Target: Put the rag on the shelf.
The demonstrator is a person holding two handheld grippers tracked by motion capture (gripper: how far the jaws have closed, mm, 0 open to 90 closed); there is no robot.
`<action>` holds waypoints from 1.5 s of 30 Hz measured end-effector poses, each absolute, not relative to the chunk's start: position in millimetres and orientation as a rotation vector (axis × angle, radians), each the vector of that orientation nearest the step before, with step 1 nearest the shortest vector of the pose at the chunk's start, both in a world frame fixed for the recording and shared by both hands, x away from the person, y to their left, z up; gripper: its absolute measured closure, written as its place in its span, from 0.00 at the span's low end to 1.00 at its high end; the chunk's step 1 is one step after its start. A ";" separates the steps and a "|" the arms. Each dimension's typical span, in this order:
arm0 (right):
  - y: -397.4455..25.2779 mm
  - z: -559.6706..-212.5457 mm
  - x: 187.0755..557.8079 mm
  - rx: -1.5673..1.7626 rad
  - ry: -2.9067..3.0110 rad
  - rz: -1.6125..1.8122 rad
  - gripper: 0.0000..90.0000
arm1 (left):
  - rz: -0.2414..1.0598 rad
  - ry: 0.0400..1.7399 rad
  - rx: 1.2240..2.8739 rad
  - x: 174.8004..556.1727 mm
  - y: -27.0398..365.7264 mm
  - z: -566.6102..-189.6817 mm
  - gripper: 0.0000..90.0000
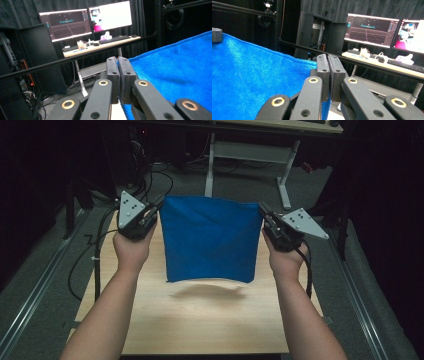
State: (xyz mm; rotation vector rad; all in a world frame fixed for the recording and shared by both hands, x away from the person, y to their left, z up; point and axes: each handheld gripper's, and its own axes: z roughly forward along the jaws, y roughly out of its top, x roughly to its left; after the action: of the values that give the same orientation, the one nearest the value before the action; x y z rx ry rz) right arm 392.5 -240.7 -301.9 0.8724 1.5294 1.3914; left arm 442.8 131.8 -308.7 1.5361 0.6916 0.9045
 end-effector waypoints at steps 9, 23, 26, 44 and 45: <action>-243.1 -302.5 429.5 0.925 1.541 1.345 0.99 | 0.914 0.752 1.577 480.7 131.0 -309.2 0.98; -241.6 -317.0 476.0 0.959 1.598 1.213 0.99 | 0.905 0.832 1.694 523.6 119.3 -330.4 0.98; -241.3 -326.1 484.6 0.971 1.635 1.165 0.99 | 0.893 0.846 1.735 530.0 116.3 -343.3 0.98; -249.6 -362.4 505.1 1.028 1.758 1.100 0.99 | 0.770 0.892 1.862 547.6 114.1 -390.2 0.98; -251.1 -368.0 504.9 1.034 1.772 1.096 0.99 | 0.765 0.893 1.867 547.4 113.9 -392.2 0.98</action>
State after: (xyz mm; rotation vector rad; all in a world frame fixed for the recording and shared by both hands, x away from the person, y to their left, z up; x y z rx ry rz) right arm 504.9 -251.1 -368.0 1.0343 1.7715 1.0961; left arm 547.4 113.9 -392.2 1.8670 0.8932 0.7648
